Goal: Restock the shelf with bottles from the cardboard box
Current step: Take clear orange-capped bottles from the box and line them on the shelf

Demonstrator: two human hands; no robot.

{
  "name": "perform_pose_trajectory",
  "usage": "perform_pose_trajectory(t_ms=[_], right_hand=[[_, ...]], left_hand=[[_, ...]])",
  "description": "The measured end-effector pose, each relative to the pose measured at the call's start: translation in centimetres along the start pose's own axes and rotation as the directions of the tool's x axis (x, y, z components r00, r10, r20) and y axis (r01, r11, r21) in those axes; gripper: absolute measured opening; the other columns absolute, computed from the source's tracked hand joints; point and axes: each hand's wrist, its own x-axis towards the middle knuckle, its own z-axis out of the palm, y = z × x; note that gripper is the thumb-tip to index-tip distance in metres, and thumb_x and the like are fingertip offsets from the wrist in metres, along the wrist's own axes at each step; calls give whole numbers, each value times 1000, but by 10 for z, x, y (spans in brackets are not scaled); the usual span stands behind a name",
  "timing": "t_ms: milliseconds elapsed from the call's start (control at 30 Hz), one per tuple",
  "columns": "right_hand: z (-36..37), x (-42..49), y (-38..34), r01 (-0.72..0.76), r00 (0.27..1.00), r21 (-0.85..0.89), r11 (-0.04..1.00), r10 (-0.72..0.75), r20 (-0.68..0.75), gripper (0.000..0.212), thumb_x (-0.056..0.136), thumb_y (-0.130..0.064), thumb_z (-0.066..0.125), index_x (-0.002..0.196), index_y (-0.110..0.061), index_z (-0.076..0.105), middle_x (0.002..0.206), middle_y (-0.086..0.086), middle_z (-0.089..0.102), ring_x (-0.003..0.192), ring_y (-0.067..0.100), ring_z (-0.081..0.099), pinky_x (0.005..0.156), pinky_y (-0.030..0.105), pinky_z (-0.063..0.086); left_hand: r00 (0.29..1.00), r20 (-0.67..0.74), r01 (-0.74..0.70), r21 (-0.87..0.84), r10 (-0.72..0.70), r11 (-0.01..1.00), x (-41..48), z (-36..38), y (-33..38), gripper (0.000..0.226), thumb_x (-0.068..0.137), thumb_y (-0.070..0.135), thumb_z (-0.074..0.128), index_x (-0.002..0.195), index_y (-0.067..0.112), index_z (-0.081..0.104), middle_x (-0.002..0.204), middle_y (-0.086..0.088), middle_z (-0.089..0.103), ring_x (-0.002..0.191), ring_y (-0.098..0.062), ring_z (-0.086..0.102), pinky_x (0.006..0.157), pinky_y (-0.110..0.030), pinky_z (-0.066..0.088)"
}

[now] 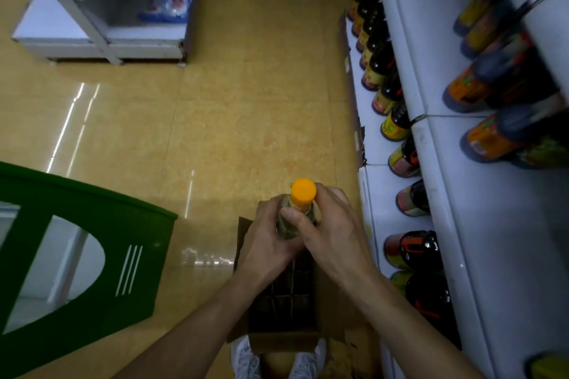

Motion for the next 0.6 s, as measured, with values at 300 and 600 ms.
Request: perform_pose_trajectory(t_ms=[300, 600], right_hand=[[-92, -1, -97, 64, 998, 67, 996, -64, 4, 28, 91, -50, 64, 110, -29, 61, 105, -9, 63, 103, 6, 57, 88, 36, 51], [-186, -16, -203, 108, 994, 178, 978, -104, -29, 36, 86, -60, 61, 111, -34, 62, 108, -14, 70, 104, 4, 64, 92, 44, 55]], left_hand=[[989, 5, -147, -30, 147, 989, -35, -55, 121, 47, 71, 53, 75, 114, 44, 58, 111, 15, 67, 99, 0, 65, 82, -32, 57], [946, 68, -317, 5, 316, 949, -73, -113, 239, 47, 73, 52, 80, 109, 63, 53, 117, 18, 63, 105, 4, 61, 92, -32, 56]])
